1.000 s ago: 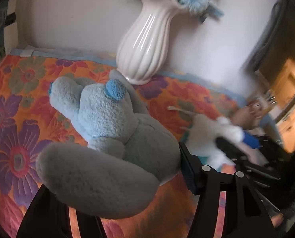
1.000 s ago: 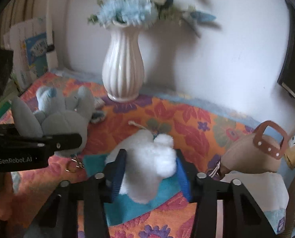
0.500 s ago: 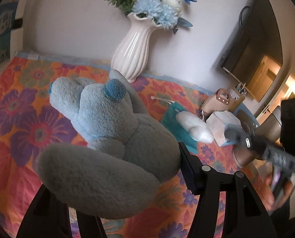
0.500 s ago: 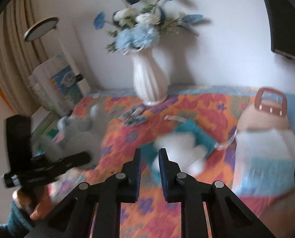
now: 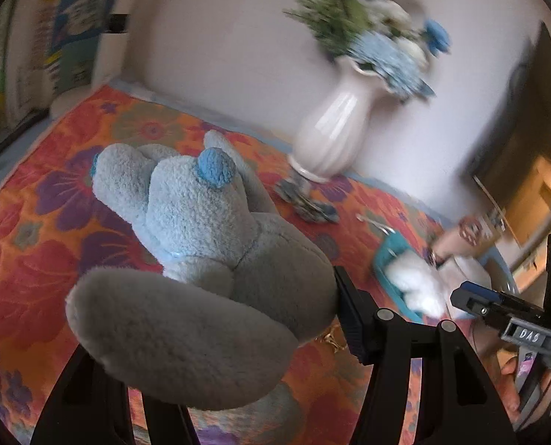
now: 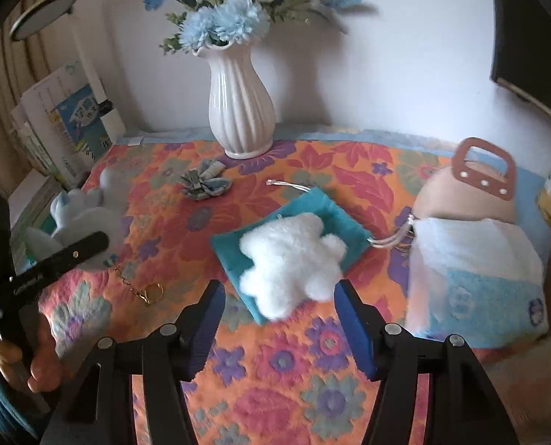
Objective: Organize soft objects
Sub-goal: 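Grasp checked scrunchie with right tool while left tool holds bunny, then carry bunny with left tool while right tool carries scrunchie to tray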
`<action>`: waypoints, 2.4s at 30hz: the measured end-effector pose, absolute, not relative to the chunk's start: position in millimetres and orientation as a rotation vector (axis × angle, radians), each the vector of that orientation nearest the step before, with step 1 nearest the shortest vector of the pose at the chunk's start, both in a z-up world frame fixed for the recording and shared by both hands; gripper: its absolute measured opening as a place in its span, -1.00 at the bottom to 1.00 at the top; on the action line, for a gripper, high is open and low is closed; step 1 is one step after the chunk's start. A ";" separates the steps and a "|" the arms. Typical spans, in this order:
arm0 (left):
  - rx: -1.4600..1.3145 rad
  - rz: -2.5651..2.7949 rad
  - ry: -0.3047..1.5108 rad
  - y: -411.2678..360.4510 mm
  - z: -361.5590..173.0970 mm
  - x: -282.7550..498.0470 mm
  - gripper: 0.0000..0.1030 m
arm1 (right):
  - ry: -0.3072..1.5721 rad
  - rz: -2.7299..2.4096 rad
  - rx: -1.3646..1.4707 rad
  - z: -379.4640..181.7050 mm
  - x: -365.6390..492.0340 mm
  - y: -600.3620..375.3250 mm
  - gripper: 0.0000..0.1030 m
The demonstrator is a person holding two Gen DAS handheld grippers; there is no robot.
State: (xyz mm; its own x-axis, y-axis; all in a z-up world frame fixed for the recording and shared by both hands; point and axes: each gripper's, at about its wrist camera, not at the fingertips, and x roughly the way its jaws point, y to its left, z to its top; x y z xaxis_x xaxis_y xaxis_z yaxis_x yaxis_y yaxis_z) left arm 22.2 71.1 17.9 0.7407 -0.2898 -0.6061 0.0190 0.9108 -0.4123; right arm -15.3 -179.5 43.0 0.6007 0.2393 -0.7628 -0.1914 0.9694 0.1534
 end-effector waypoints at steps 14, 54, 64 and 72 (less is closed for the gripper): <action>-0.487 -0.164 0.750 86.5 8.7 29.8 0.13 | 0.971 0.334 -0.087 8.2 129.5 -48.9 0.38; -0.251 -0.245 0.731 41.4 17.7 14.9 0.13 | 1.010 0.203 0.008 9.8 -125.4 -180.3 -0.43; -0.223 -0.513 0.759 -46.3 39.1 -36.2 0.13 | 0.952 0.047 0.175 51.4 -181.1 -282.6 -0.43; -0.100 -0.843 0.826 -141.4 55.9 -70.3 0.13 | 0.961 0.001 0.332 61.9 -207.4 -360.1 -0.43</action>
State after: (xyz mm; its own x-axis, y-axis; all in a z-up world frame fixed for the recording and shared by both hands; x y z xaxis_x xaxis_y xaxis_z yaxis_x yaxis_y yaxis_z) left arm -70.3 -141.4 55.9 0.3814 -0.6958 -0.6086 0.6223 0.6801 -0.3876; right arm -207.4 -360.1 61.9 0.5770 0.1473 -0.8034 0.1453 0.9494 0.2784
